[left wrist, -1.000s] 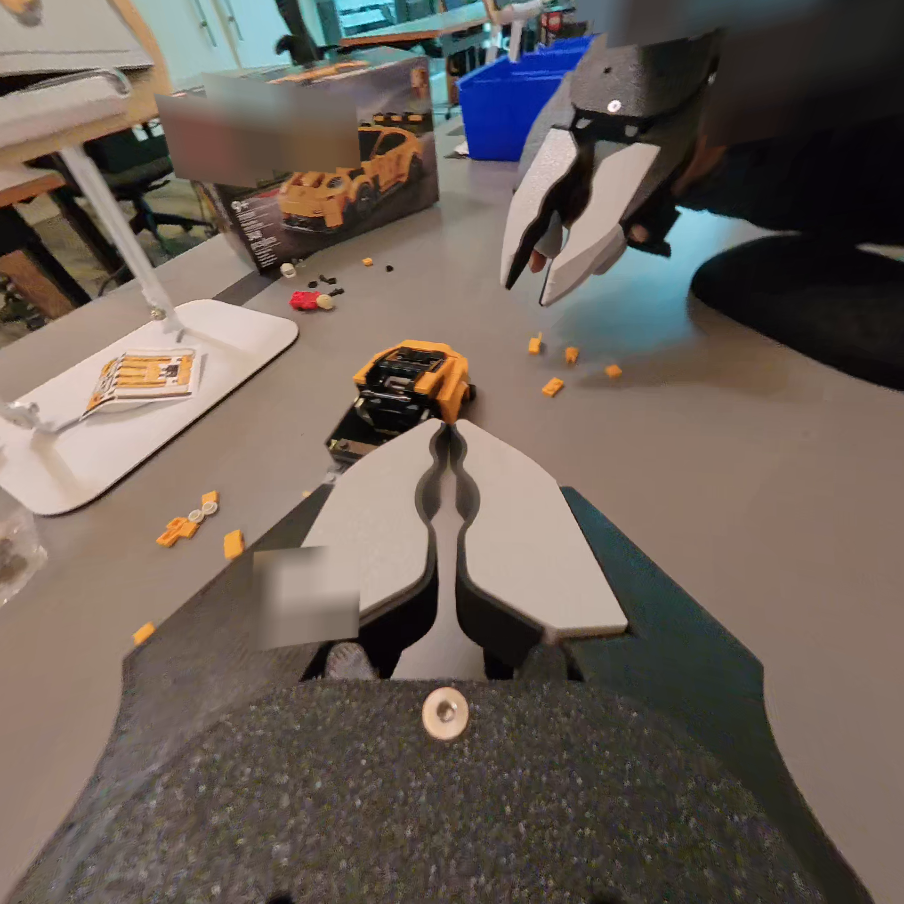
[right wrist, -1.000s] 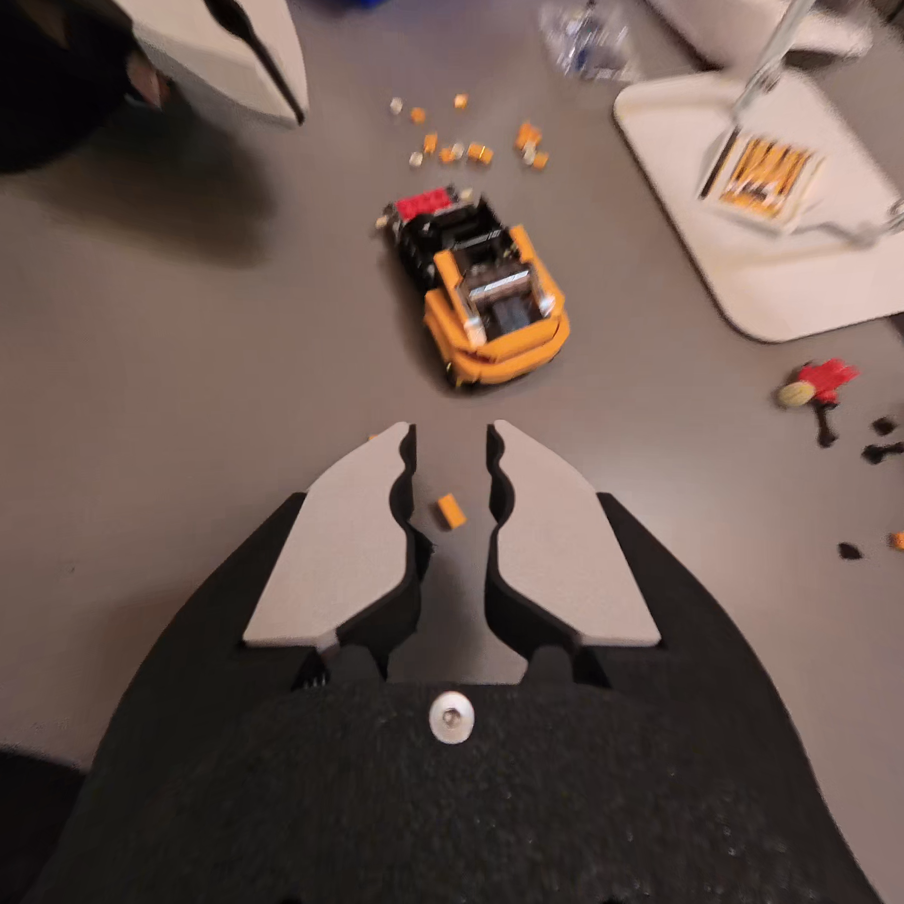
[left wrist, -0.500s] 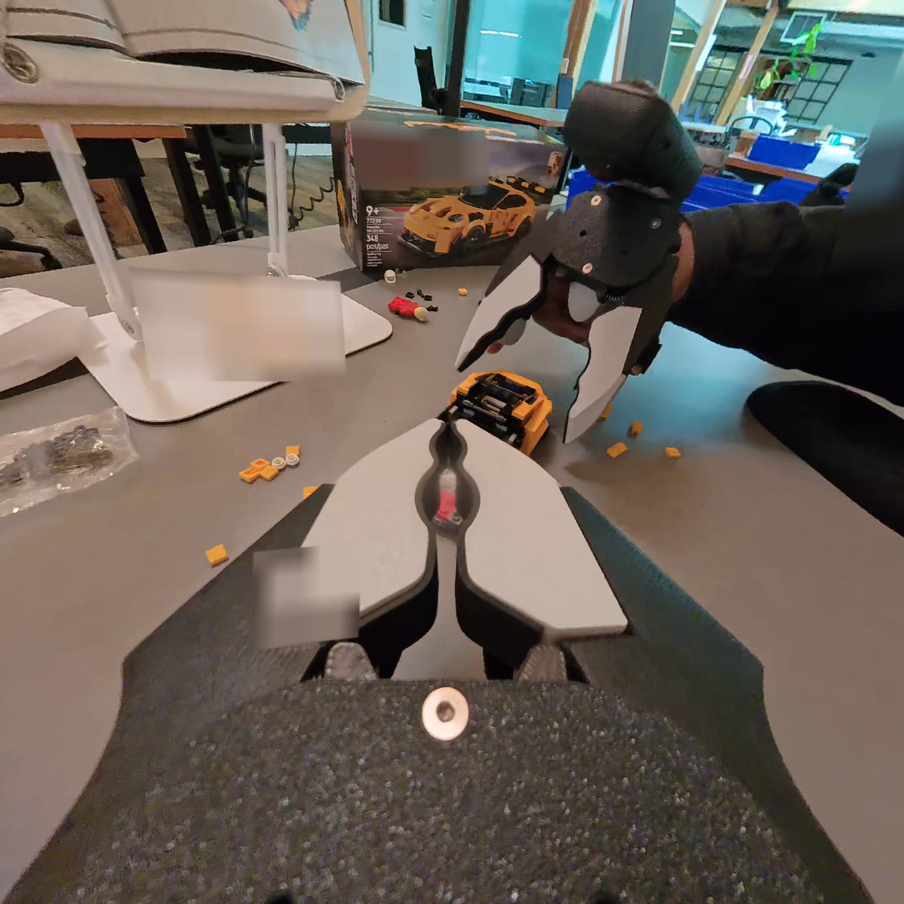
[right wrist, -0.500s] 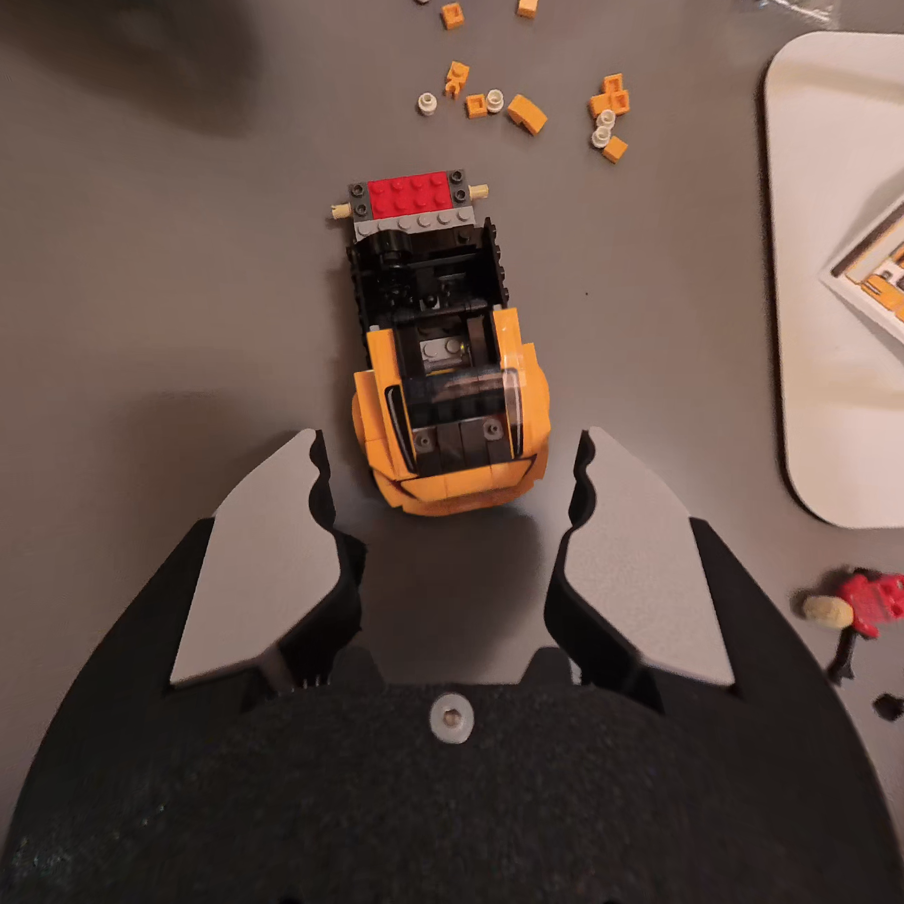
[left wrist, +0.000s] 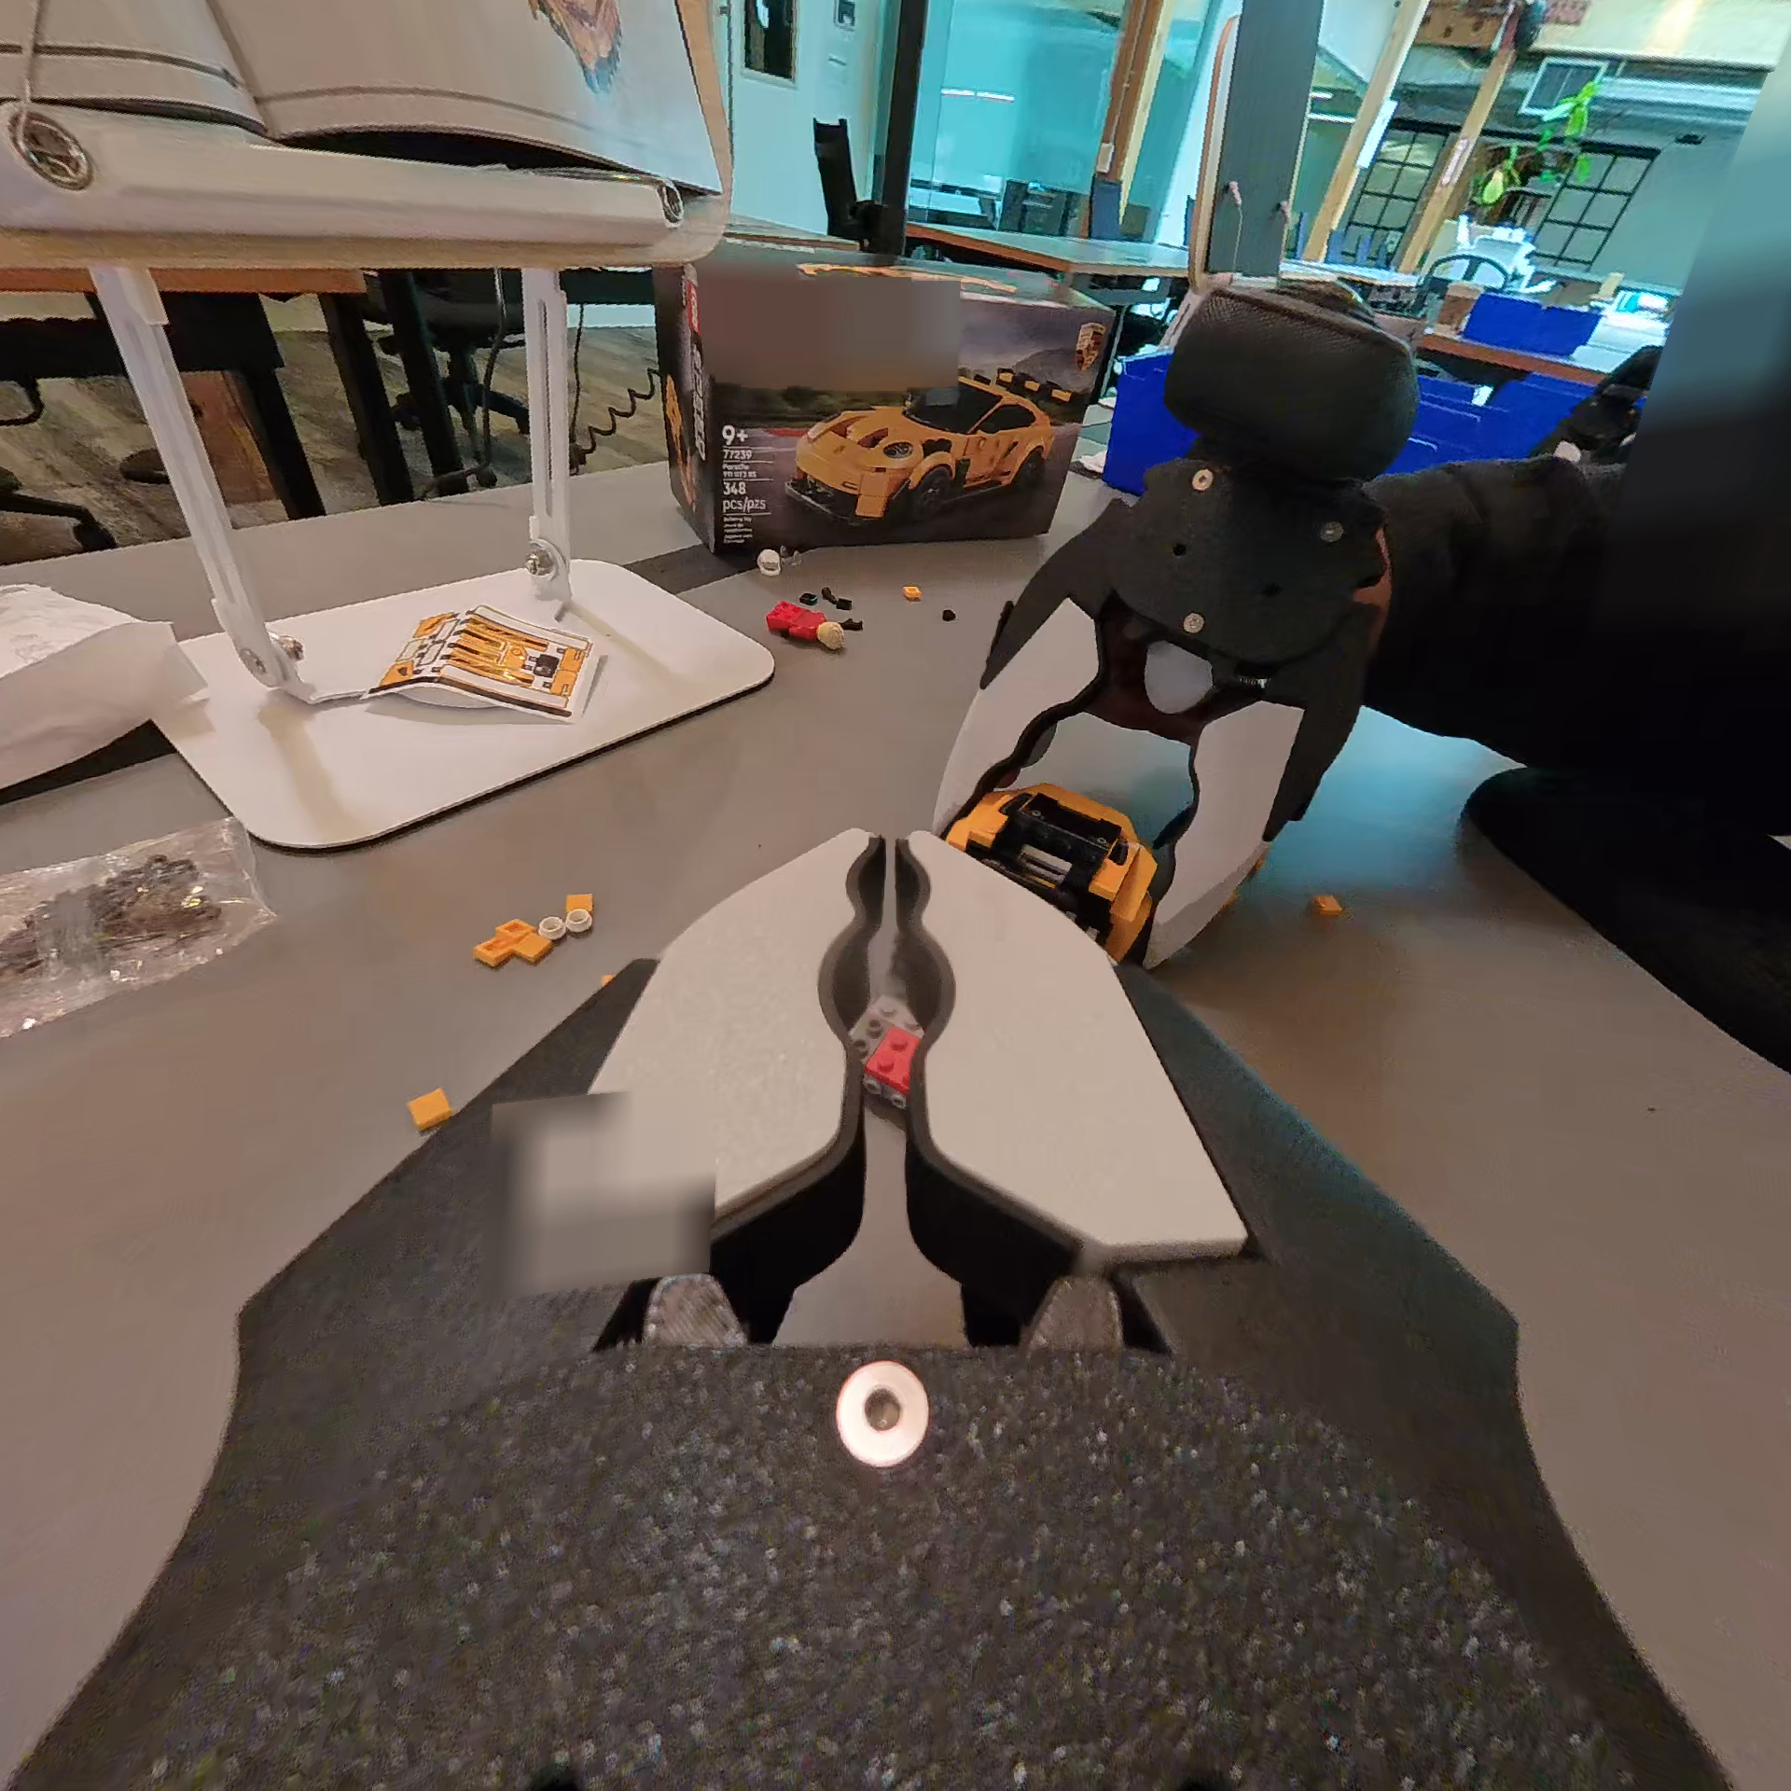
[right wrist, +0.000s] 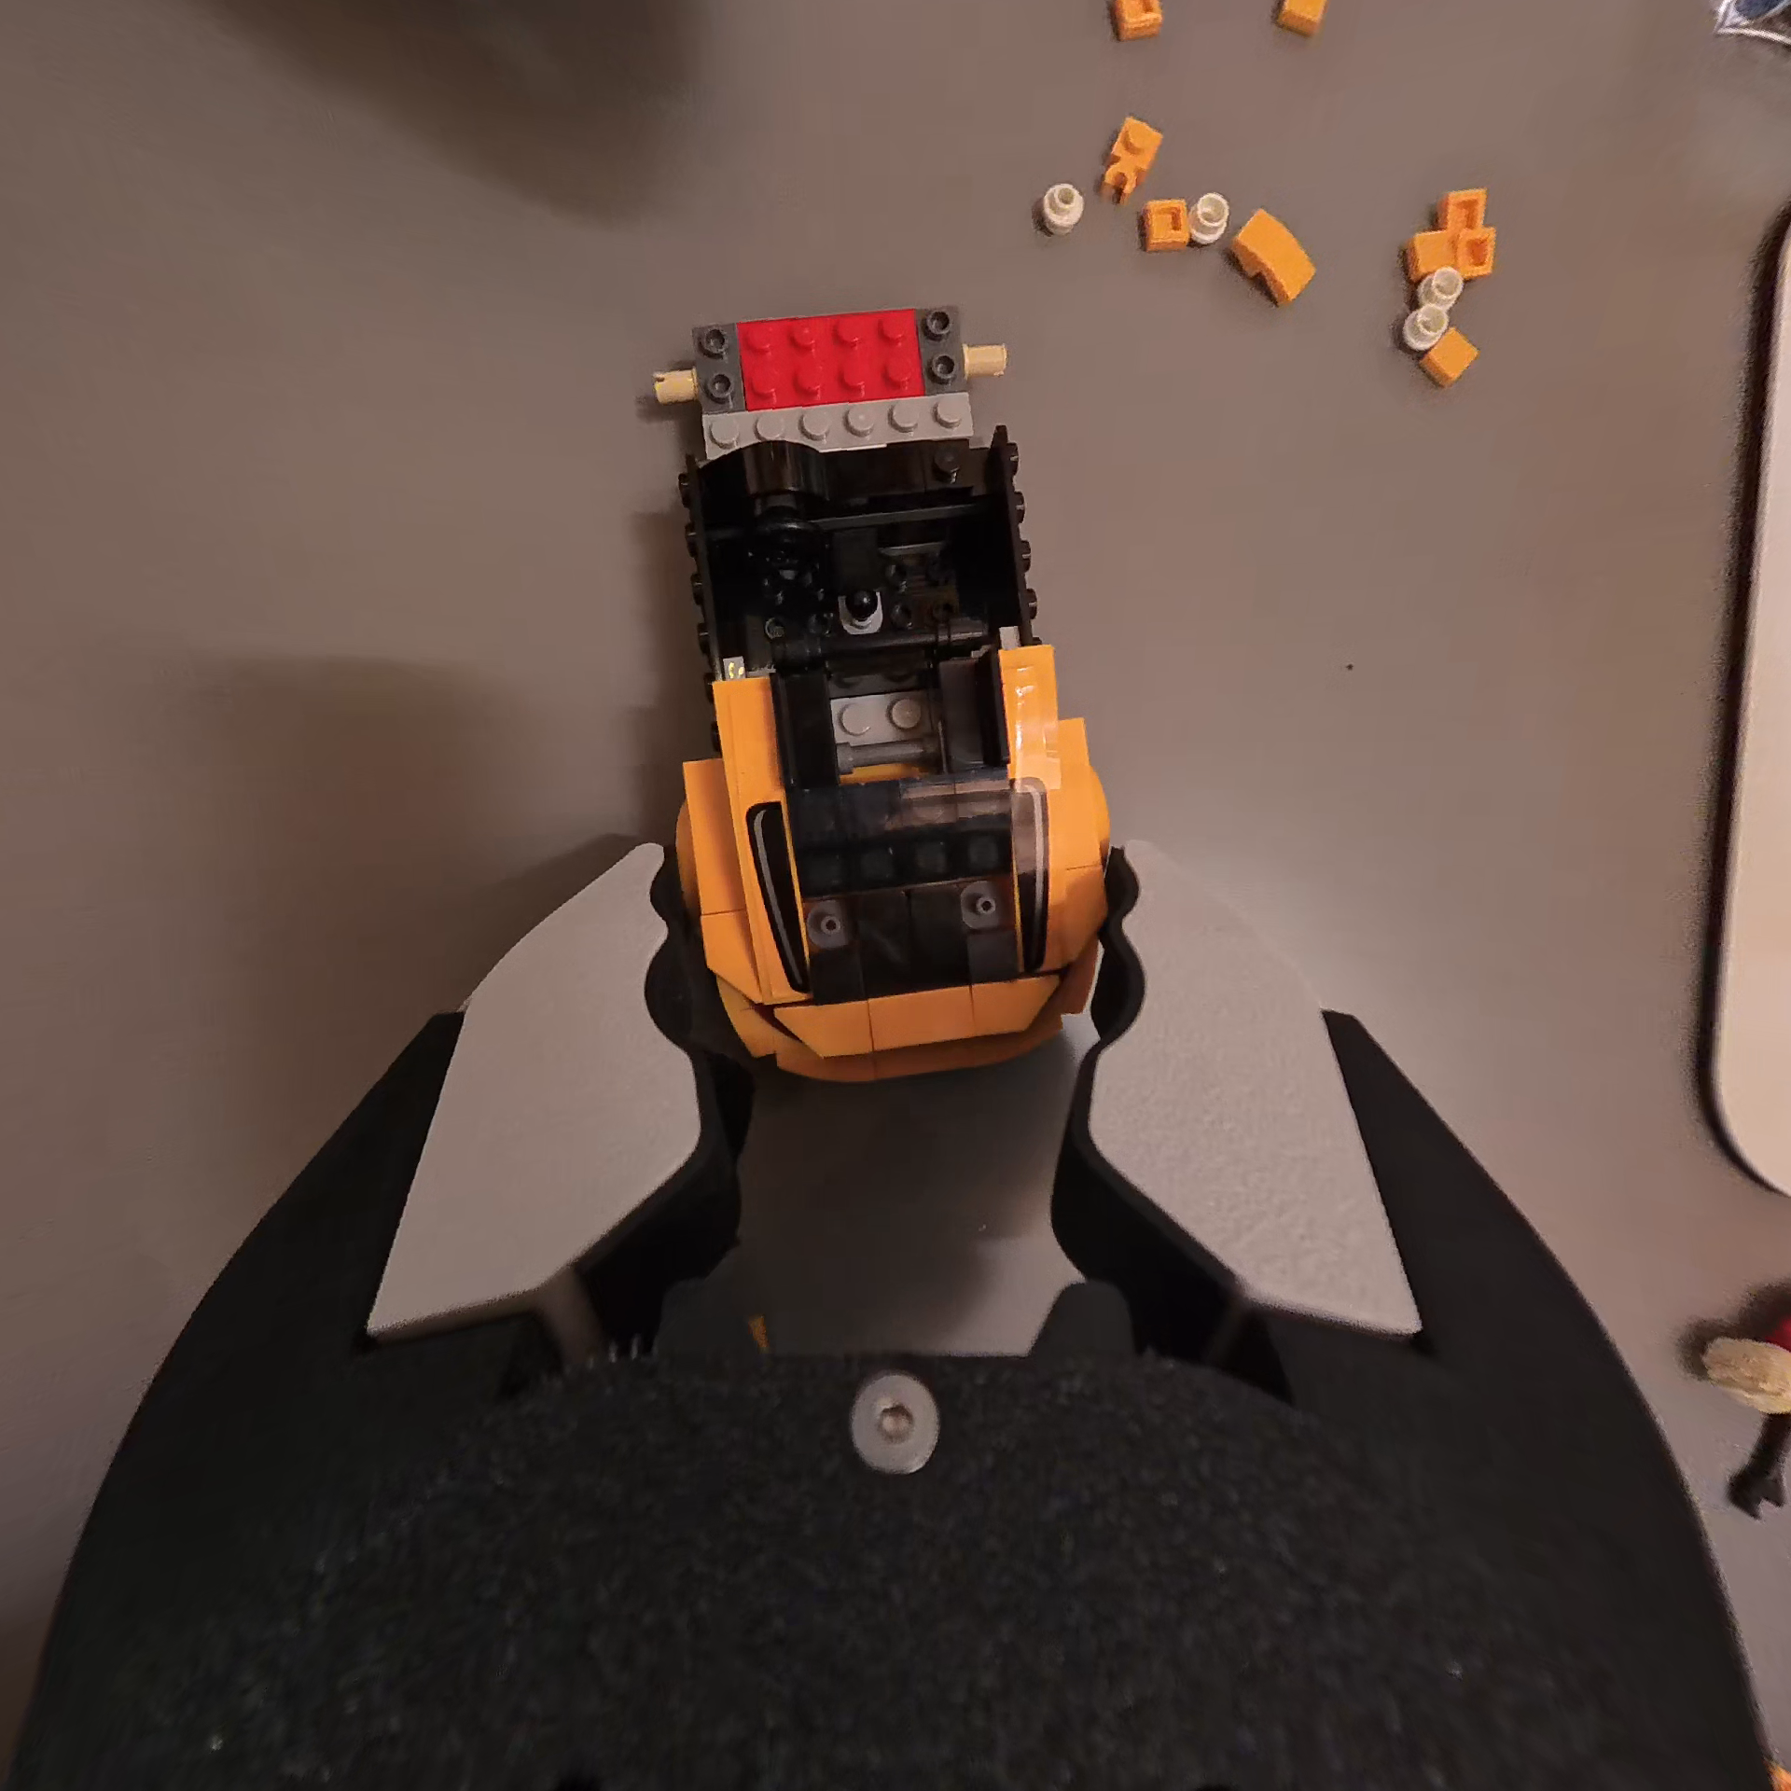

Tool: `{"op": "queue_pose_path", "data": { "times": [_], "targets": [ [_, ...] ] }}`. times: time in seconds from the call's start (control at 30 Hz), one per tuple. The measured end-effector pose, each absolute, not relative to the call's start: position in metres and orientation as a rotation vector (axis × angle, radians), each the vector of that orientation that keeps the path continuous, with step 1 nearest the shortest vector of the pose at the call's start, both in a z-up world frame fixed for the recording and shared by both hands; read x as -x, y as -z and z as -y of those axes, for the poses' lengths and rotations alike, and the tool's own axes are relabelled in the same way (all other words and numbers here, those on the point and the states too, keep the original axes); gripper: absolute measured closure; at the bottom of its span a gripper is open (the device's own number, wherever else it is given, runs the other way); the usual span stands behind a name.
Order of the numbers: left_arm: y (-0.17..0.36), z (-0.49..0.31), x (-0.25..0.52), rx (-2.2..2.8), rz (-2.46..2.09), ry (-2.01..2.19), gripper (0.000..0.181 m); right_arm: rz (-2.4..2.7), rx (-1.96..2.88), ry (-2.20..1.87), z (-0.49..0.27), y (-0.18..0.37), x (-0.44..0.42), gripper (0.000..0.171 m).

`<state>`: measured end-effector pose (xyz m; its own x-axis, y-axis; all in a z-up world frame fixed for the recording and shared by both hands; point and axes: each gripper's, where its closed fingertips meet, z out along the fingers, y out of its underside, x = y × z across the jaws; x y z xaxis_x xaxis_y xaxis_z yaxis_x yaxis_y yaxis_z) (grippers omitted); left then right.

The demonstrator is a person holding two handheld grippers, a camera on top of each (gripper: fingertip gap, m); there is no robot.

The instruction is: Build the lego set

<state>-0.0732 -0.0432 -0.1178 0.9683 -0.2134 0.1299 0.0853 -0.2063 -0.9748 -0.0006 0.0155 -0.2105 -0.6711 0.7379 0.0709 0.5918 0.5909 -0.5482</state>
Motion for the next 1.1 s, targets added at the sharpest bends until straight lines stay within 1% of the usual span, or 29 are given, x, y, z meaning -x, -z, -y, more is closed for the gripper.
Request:
{"op": "queue_pose_path", "data": {
  "times": [0.33, 0.47, 0.6, 0.7, 0.83, 0.87, 0.93, 1.1],
  "targets": [
    [0.125, 0.042, 0.070, 1.790, -0.132, 0.264, 0.175, 2.493, 1.080, -0.715, -0.018, 0.205, 0.004, 0.088],
    [0.125, 0.042, 0.069, 1.789, -0.139, 0.260, 0.173, 2.302, 1.116, -0.830, -0.024, 0.171, 0.007, 0.087],
    [0.121, 0.042, 0.071, 1.773, -0.140, 0.243, 0.172, 1.933, 1.212, -0.971, -0.040, 0.128, 0.001, 0.091],
    [0.119, 0.043, 0.074, 1.762, -0.135, 0.226, 0.173, 1.653, 1.311, -1.084, -0.049, 0.107, -0.015, 0.100],
    [0.119, 0.042, 0.077, 1.766, -0.130, 0.203, 0.177, 1.415, 1.380, -1.084, -0.058, 0.103, -0.038, 0.116],
    [0.120, 0.042, 0.078, 1.770, -0.131, 0.193, 0.178, 1.389, 1.379, -1.075, -0.060, 0.103, -0.041, 0.120],
    [0.123, 0.041, 0.079, 1.783, -0.137, 0.176, 0.181, 1.357, 1.379, -1.052, -0.067, 0.102, -0.045, 0.136],
    [0.130, 0.040, 0.081, 1.817, -0.162, 0.147, 0.179, 1.317, 1.388, -1.025, -0.082, 0.111, -0.051, 0.157]
  ]
}}
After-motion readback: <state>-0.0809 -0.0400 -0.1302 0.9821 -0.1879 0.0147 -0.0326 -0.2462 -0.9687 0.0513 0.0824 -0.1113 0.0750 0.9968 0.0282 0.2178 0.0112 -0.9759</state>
